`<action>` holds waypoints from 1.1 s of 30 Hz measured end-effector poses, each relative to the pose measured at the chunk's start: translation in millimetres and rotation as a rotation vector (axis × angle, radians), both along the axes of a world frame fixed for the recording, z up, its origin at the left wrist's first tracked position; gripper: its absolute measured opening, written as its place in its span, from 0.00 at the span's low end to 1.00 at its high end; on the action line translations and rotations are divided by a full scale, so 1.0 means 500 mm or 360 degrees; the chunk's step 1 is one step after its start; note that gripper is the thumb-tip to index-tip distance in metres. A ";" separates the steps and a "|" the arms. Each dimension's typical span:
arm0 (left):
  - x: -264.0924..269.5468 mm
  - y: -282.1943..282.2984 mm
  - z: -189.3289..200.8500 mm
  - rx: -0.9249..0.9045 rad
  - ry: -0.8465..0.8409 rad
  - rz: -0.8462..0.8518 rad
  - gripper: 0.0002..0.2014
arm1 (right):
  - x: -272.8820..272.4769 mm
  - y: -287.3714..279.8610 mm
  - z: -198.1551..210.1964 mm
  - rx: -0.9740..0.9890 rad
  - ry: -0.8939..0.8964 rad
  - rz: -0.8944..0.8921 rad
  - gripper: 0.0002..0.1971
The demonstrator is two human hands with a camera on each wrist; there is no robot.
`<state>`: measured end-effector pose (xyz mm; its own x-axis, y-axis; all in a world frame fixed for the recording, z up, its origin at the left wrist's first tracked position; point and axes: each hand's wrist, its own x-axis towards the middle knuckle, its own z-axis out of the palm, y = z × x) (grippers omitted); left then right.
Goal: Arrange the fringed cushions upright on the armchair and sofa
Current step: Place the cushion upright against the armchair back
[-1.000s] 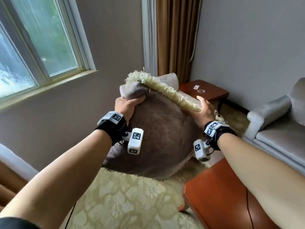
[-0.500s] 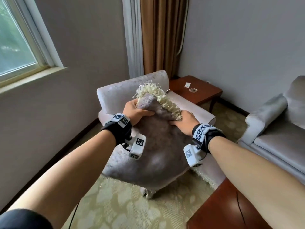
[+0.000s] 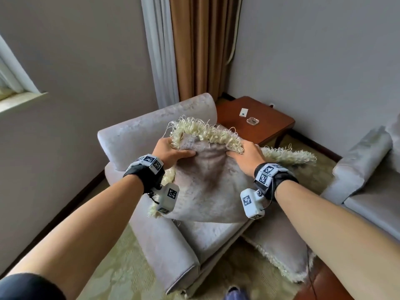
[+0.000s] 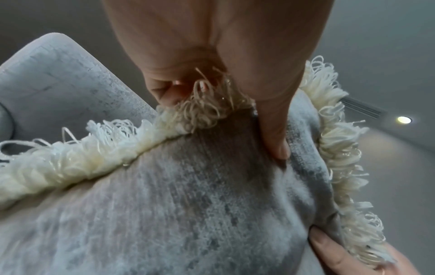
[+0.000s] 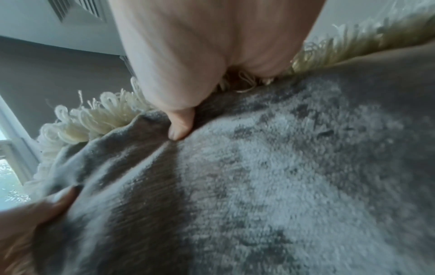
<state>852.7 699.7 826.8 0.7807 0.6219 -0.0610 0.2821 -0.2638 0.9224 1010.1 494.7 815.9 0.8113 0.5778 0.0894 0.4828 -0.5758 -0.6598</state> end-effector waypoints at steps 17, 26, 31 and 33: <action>0.428 0.255 -0.262 0.0031 0.0644 0.0508 0.31 | 0.585 0.403 -0.240 -0.0166 0.0735 0.0618 0.08; 0.505 0.442 -0.348 0.0083 0.0707 0.0603 0.36 | 0.698 0.627 -0.327 -0.0207 0.0810 0.0883 0.07; 0.574 0.577 -0.417 0.0050 0.0767 0.0590 0.18 | 0.753 0.752 -0.413 -0.0313 0.0922 0.0783 0.08; 0.597 0.617 -0.451 0.0055 0.0815 0.0616 0.20 | 0.766 0.791 -0.444 -0.0465 0.0957 0.0734 0.16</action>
